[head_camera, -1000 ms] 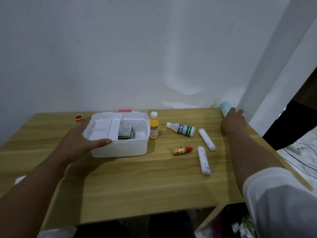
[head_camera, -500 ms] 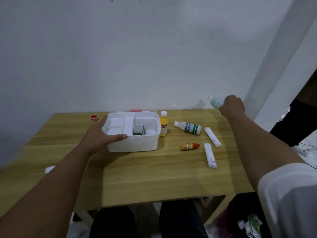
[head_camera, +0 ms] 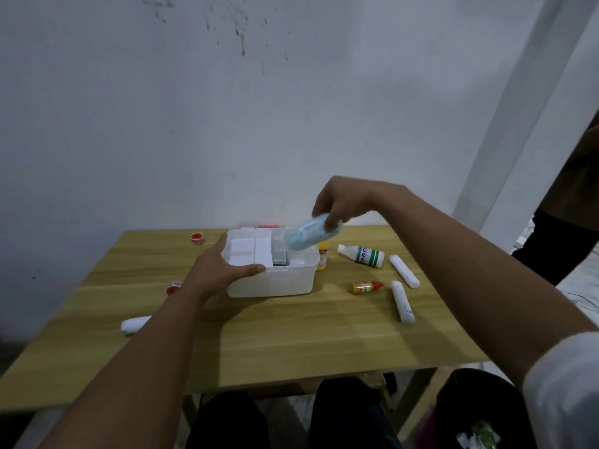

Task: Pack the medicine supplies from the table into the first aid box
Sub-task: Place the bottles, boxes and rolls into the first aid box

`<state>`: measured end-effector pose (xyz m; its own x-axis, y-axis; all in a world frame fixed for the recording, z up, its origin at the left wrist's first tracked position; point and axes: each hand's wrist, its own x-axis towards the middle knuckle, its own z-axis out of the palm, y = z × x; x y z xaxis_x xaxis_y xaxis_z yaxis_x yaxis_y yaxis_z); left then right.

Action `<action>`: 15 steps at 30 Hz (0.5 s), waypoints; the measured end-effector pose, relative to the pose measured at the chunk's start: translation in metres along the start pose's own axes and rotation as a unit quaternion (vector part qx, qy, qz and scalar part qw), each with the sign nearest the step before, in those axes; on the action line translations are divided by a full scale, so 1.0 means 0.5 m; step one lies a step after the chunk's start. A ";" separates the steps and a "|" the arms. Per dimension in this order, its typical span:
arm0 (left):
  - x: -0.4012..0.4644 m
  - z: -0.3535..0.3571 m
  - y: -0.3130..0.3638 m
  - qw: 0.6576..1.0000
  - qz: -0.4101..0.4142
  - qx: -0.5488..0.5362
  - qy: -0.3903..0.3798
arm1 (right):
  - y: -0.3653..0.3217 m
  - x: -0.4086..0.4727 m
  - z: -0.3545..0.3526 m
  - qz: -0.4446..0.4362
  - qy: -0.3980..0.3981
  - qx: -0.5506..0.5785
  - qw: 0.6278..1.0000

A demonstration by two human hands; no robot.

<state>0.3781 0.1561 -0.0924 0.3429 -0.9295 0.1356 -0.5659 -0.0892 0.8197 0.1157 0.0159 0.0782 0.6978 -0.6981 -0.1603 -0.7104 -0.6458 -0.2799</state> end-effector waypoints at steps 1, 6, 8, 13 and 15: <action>0.000 0.000 0.000 1.000 -0.002 0.002 0.000 | -0.013 0.008 0.017 0.002 -0.018 -0.008 1.000; 0.004 0.001 -0.003 1.000 -0.007 0.013 -0.009 | -0.047 0.056 0.115 0.010 -0.055 0.003 0.998; 0.005 0.003 -0.002 1.000 0.001 0.017 -0.012 | -0.055 0.073 0.152 0.020 -0.049 0.035 0.998; 0.010 0.006 -0.009 1.000 0.005 0.022 -0.011 | -0.067 0.101 0.214 0.033 -0.012 0.094 0.995; 0.012 0.006 -0.013 1.000 0.003 0.022 -0.007 | -0.067 0.109 0.226 0.039 -0.006 0.098 0.994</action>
<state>0.3815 0.1500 -0.0984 0.3289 -0.9349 0.1331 -0.6007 -0.0983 0.7934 0.1878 0.0345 -0.0280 0.6427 -0.7395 -0.2002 -0.7321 -0.5158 -0.4449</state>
